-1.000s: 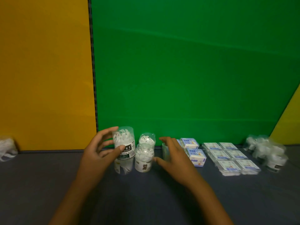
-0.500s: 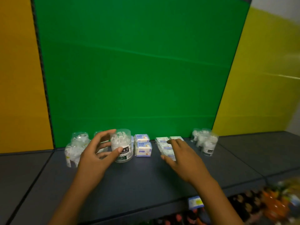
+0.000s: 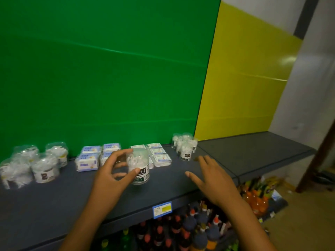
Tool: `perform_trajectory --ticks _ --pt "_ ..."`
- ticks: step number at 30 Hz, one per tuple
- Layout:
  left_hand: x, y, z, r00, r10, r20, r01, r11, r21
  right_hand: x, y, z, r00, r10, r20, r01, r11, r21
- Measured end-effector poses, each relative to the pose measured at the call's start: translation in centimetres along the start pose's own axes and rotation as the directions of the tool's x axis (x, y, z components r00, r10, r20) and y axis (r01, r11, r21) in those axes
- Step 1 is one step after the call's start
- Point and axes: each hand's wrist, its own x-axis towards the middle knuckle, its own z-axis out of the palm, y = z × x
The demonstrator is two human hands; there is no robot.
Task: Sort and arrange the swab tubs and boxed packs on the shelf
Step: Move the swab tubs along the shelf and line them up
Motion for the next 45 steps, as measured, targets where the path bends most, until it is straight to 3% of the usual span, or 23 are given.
perform_trajectory --ticks 12,25,37,45 --pt "7.8 -4.1 10.9 0.997 0.0 0.072 -0.002 1.0 0.031 5.0 9.6 1.3 0.997 0.074 -0.032 -0.075 0.997 -0.025" --pt "17.8 -7.9 19.6 0.998 -0.036 0.048 0.034 0.999 0.034 15.8 17.2 3.6 0.996 0.058 -0.063 -0.057 0.998 0.029" --pt "20.2 -9.5 25.8 0.998 0.036 0.05 -0.05 0.948 0.315 20.8 22.6 6.9 0.998 -0.047 -0.049 0.057 0.972 0.227" --pt "19.5 -10.8 30.7 0.996 0.09 0.03 -0.089 0.787 0.611 23.4 27.4 8.6 0.988 -0.15 0.018 0.136 0.934 0.33"
